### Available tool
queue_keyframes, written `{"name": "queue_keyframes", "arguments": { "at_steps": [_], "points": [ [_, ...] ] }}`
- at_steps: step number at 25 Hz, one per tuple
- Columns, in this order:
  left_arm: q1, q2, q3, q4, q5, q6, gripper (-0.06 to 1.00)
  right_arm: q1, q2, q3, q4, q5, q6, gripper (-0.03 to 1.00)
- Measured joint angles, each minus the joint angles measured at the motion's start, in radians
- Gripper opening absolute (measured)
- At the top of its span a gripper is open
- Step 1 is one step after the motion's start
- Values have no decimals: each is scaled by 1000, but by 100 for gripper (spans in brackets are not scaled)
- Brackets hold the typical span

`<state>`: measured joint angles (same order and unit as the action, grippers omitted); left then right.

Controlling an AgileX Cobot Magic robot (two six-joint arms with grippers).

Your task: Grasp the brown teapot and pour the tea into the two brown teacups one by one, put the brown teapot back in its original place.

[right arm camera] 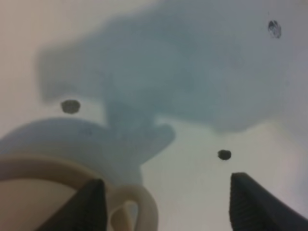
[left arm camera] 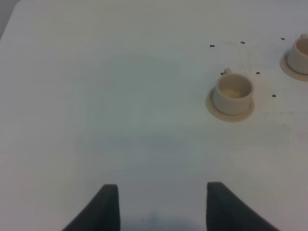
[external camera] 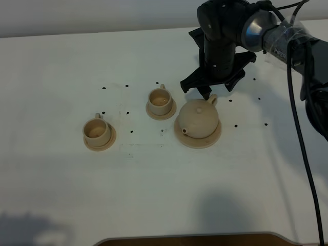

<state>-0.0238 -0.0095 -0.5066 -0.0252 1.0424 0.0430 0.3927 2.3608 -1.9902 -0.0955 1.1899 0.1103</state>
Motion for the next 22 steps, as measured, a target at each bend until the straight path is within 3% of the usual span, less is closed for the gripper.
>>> {"name": "queue_keyframes", "arguments": {
  "at_steps": [8,22],
  "points": [
    [0,0,0,0,0,0,45,-2,-57,123,-33,10,35,56],
    [0,0,0,0,0,0,45,-7,-69,157,-52,18,45,56]
  ]
}}
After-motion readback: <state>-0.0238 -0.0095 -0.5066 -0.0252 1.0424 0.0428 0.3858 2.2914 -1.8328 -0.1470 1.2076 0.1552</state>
